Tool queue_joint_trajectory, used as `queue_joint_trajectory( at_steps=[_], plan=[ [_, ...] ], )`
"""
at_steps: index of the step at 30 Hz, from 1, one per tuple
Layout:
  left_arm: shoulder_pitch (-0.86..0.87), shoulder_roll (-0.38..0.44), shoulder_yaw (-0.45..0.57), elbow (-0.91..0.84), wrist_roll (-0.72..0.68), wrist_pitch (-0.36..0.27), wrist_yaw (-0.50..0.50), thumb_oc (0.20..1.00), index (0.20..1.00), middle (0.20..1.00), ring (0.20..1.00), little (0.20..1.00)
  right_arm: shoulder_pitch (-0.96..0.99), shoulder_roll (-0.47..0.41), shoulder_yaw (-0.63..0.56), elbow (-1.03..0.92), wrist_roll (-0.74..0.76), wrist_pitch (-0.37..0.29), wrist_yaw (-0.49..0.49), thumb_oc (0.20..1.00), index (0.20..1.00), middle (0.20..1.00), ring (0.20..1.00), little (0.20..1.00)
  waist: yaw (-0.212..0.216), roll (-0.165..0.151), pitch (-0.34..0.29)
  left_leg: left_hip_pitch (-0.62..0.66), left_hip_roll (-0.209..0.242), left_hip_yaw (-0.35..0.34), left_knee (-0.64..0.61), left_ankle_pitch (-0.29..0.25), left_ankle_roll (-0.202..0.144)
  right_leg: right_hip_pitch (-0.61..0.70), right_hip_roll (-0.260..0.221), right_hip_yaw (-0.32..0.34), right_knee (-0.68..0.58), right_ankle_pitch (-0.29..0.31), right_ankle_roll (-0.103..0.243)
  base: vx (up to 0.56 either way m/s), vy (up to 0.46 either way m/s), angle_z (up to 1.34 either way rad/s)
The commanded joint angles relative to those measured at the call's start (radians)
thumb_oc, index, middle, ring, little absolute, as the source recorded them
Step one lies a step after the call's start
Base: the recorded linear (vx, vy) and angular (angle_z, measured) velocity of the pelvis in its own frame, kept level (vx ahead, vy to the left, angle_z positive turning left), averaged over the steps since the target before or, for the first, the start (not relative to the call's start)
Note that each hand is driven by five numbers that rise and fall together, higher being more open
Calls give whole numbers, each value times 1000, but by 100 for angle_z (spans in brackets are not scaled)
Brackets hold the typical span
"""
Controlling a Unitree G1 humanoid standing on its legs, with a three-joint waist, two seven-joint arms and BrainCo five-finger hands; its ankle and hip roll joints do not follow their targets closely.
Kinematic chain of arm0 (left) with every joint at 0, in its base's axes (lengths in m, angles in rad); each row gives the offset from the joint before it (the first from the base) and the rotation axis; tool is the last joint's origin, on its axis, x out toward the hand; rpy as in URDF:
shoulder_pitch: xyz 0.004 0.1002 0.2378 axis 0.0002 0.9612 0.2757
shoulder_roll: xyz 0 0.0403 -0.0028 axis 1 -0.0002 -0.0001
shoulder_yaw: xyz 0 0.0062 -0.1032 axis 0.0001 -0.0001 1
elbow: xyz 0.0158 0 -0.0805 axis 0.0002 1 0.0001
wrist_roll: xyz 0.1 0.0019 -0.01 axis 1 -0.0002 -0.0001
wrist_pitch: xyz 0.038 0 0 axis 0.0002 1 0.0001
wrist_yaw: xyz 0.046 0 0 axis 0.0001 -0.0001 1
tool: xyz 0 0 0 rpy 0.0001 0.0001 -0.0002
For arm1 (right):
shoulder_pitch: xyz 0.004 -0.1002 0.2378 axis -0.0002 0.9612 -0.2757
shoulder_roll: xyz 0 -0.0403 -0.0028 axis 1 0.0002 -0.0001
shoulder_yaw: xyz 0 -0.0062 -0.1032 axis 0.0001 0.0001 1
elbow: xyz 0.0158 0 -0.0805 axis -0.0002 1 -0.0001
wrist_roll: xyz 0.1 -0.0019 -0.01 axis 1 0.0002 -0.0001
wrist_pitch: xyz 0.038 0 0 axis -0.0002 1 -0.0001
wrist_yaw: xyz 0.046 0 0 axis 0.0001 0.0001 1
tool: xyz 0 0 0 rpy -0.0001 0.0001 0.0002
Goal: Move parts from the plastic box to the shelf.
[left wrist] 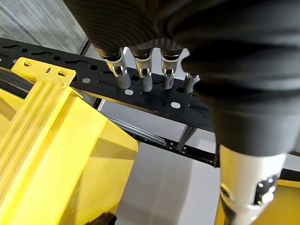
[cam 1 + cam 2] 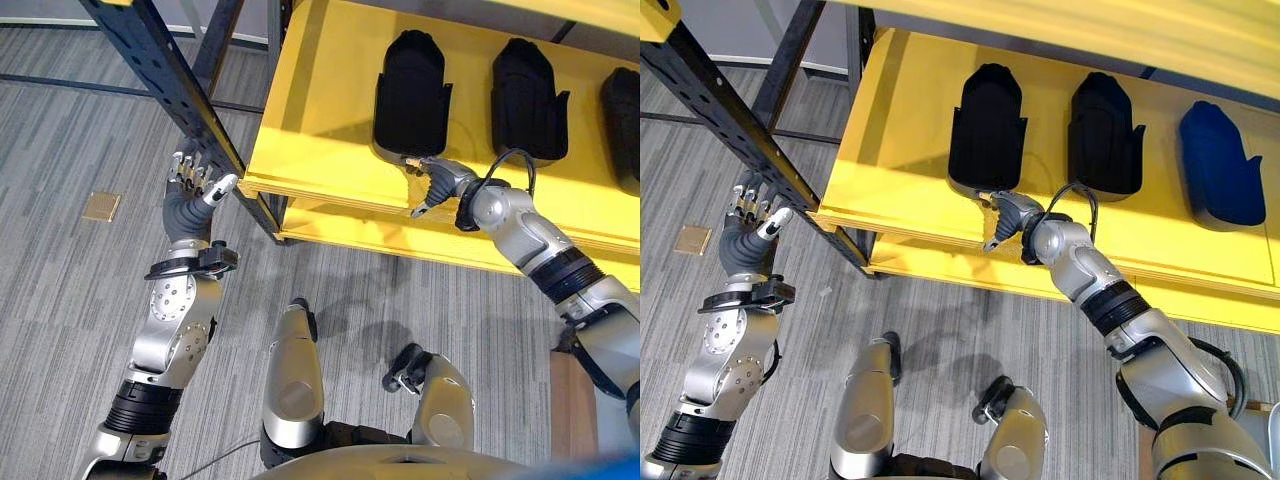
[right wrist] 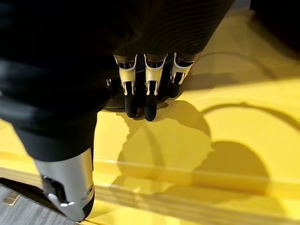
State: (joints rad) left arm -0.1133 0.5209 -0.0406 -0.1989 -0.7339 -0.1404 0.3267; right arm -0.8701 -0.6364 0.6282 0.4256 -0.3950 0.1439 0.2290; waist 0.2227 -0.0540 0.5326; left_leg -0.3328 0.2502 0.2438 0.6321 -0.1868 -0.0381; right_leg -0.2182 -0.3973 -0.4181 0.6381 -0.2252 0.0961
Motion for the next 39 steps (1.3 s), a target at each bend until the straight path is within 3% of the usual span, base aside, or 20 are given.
queue_joint_trajectory(
  at_steps=[1,24,33,39],
  plan=[
    [-32,4,-27,-34,-6,-21,-23,1000,1000,1000,1000,1000,-50,-1,3,63,-40,-13,-23,1000,1000,1000,1000,1000,29,21,-59,54,41,19,-41,-24,-11,-13,-44,-50,43,15,50,0,0,0],
    [-49,4,-48,-25,1,-37,-2,1000,1000,1000,1000,1000,-105,42,39,157,-33,-13,-49,1000,1000,1000,1000,1000,44,42,-52,50,27,15,-59,-13,-8,-21,-59,-59,39,24,54,0,0,0],
    [-30,-3,-56,-10,-32,-11,-45,1000,1000,1000,1000,1000,-146,43,41,230,21,-17,-59,1000,1000,1000,1000,1000,55,49,-53,57,22,15,-72,-3,-10,-11,-57,-66,36,25,51,0,0,0],
    [-25,-2,-52,-10,-31,-28,-36,1000,1000,1000,1000,1000,-102,25,46,166,45,-57,10,1000,1000,1000,1000,1000,44,47,-50,49,23,20,-65,-5,-5,-15,-61,-58,50,13,49,-22,5,0]
  ],
)
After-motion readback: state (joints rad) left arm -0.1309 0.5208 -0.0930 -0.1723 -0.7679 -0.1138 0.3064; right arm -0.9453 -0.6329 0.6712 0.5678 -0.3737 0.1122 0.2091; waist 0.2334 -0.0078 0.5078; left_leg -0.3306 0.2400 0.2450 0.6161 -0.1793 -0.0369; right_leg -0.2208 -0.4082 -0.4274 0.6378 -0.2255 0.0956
